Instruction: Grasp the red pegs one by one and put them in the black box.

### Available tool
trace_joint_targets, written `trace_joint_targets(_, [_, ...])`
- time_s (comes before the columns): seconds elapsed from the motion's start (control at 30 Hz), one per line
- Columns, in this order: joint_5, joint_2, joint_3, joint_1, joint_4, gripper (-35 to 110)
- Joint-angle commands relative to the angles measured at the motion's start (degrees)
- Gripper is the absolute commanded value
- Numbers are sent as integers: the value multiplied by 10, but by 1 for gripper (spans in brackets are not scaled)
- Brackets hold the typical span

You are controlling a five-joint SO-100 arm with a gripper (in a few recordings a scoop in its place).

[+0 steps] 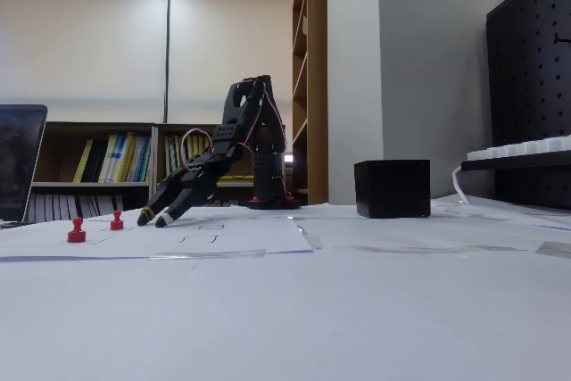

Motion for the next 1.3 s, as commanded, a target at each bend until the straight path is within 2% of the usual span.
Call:
trace_joint_targets(0.0, [-11,5,42,10,-20,15])
trace_joint_targets(1.27, [5,101,127,28,-57,14])
